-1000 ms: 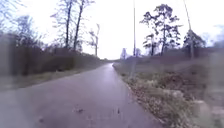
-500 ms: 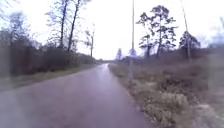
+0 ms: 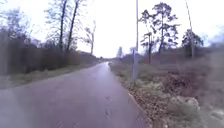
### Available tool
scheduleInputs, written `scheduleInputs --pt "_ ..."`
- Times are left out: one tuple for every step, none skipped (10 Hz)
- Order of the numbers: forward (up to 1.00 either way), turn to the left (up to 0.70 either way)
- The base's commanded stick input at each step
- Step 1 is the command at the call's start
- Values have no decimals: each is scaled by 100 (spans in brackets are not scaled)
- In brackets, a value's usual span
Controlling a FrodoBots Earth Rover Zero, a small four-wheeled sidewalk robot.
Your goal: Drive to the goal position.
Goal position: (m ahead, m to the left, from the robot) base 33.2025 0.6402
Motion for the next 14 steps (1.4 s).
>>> scheduleInputs --pt "100 40" --pt "100 32" --pt "100 8" --pt "100 0" --pt "100 0" --pt "100 0" --pt "100 0" --pt "100 0" --pt "100 0" --pt "100 0" --pt "100 0" --pt "100 0" --pt "100 0" --pt "100 0"
